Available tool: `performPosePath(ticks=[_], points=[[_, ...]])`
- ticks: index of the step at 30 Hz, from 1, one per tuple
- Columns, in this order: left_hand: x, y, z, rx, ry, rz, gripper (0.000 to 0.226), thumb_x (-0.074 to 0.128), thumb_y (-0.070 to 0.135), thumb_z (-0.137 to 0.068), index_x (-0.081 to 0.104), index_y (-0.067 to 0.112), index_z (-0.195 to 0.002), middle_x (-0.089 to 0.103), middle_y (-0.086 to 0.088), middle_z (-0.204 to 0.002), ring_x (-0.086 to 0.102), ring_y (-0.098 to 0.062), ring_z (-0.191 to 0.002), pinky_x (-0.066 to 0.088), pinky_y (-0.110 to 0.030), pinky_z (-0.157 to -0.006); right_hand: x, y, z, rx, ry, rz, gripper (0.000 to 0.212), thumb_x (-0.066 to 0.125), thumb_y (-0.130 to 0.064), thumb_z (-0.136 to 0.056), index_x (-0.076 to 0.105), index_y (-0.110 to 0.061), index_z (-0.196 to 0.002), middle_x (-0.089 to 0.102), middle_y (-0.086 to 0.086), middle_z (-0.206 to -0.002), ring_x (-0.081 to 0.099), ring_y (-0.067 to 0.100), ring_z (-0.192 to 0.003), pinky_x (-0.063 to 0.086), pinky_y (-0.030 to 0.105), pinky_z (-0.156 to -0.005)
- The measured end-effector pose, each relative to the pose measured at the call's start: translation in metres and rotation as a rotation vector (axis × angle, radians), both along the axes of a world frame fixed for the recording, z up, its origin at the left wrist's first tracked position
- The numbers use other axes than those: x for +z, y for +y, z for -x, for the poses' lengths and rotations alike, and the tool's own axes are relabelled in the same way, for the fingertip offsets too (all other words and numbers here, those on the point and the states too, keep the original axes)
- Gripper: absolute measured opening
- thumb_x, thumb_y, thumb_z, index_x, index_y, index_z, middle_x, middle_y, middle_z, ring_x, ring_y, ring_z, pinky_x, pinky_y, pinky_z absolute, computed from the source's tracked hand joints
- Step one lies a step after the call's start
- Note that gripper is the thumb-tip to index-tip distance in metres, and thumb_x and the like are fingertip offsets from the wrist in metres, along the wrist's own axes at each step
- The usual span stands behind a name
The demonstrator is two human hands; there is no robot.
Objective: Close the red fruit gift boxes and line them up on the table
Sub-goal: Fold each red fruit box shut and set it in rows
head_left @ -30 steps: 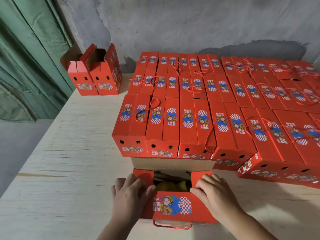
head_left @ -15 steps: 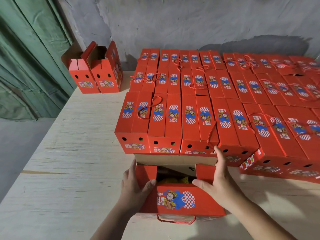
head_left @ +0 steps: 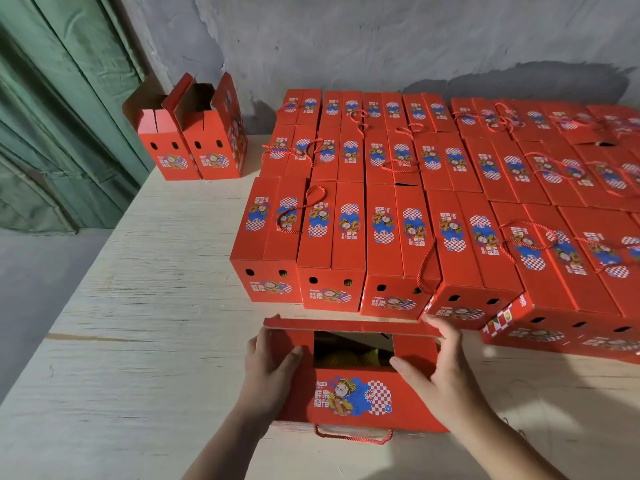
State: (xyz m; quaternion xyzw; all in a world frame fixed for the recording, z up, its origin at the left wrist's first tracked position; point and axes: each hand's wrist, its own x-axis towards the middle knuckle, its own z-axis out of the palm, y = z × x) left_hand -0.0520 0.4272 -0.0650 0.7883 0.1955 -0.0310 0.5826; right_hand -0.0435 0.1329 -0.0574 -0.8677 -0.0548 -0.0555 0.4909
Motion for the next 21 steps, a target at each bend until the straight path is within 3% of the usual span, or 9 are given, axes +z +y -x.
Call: performPosePath(ticks=[3,7,9,11,14,16,18,19,21], points=[[-0.001,0.003,0.004,0.014,-0.017,0.066,0.065,0.071,0.029,-0.096,0.04,0.048,-0.15,0.042,0.012,-0.134,0.051,-0.015,-0.131,0.044,-0.046,-0.112,-0.003,-0.004,0.007,0.028,-0.1,-0.037,0.044,0.054,-0.062,-0.096,0.053,-0.027,-0.124,0.05,-0.014,-0.142,0.049,0.009,-0.135,0.034,0.014,-0.109],[0.003,0.004,0.007,0.048,-0.072,0.172,0.06,0.059,0.035,-0.089,0.046,0.042,-0.147,0.051,0.015,-0.14,0.054,-0.01,-0.131,0.046,-0.042,-0.11,-0.005,-0.006,0.003,0.023,-0.147,0.057,0.039,0.059,-0.056,-0.094,0.064,-0.019,-0.102,0.052,-0.006,-0.135,0.049,0.01,-0.134,0.032,0.015,-0.109],[0.005,0.003,0.012,0.102,-0.142,0.255,0.052,0.058,0.021,-0.095,0.052,0.036,-0.145,0.062,0.014,-0.137,0.058,-0.009,-0.129,0.047,-0.037,-0.106,0.001,-0.008,-0.003,0.1,-0.092,0.112,0.052,0.062,-0.068,-0.088,0.064,-0.026,-0.118,0.049,-0.01,-0.138,0.044,0.005,-0.134,0.03,0.016,-0.11],[0.009,0.001,0.018,0.226,-0.234,0.293,0.05,0.043,0.006,-0.099,0.057,0.03,-0.141,0.069,0.015,-0.13,0.058,-0.003,-0.128,0.043,-0.031,-0.103,0.009,-0.014,-0.01,0.184,-0.026,0.22,0.064,0.062,-0.073,-0.084,0.058,-0.036,-0.137,0.043,-0.023,-0.143,0.04,0.005,-0.135,0.032,0.022,-0.11],[0.014,0.002,0.015,0.328,-0.276,0.204,0.045,0.039,0.025,-0.097,0.066,0.026,-0.133,0.069,0.027,-0.123,0.051,0.008,-0.127,0.035,-0.032,-0.107,0.022,-0.018,-0.019,0.243,0.024,0.433,0.073,0.058,-0.075,-0.084,0.046,-0.044,-0.149,0.038,-0.033,-0.139,0.04,0.004,-0.132,0.04,0.03,-0.108],[0.016,0.003,0.006,0.059,-0.319,-0.128,0.047,0.047,0.055,-0.096,0.064,0.034,-0.134,0.066,0.027,-0.123,0.052,0.002,-0.123,0.039,-0.033,-0.102,0.028,-0.016,-0.02,0.255,-0.003,0.619,0.077,0.047,-0.079,-0.084,0.042,-0.044,-0.153,0.042,-0.023,-0.137,0.043,0.008,-0.127,0.051,0.032,-0.097],[0.012,0.006,-0.007,-0.259,-0.341,-0.73,0.062,0.043,0.082,-0.089,0.061,0.045,-0.136,0.059,0.022,-0.117,0.046,-0.013,-0.107,0.041,-0.037,-0.092,0.032,-0.012,-0.019,0.266,0.016,0.762,0.078,0.033,-0.081,-0.085,0.032,-0.048,-0.156,0.039,-0.013,-0.14,0.042,0.016,-0.125,0.057,0.035,-0.084],[0.011,0.006,-0.015,-0.326,-0.341,-0.931,0.068,0.038,0.088,-0.086,0.06,0.047,-0.136,0.056,0.014,-0.113,0.046,-0.019,-0.102,0.042,-0.041,-0.088,0.033,-0.01,-0.018,0.274,0.041,0.819,0.078,0.025,-0.081,-0.085,0.025,-0.051,-0.157,0.035,-0.01,-0.142,0.039,0.018,-0.124,0.057,0.035,-0.082],[0.013,0.006,-0.024,-0.388,-0.36,-1.09,0.073,0.028,0.089,-0.088,0.06,0.045,-0.136,0.055,0.003,-0.108,0.05,-0.027,-0.097,0.045,-0.046,-0.086,0.034,-0.008,-0.019,0.299,0.079,0.909,0.075,0.013,-0.081,-0.084,0.006,-0.059,-0.156,0.028,-0.009,-0.145,0.033,0.018,-0.122,0.055,0.033,-0.079]])
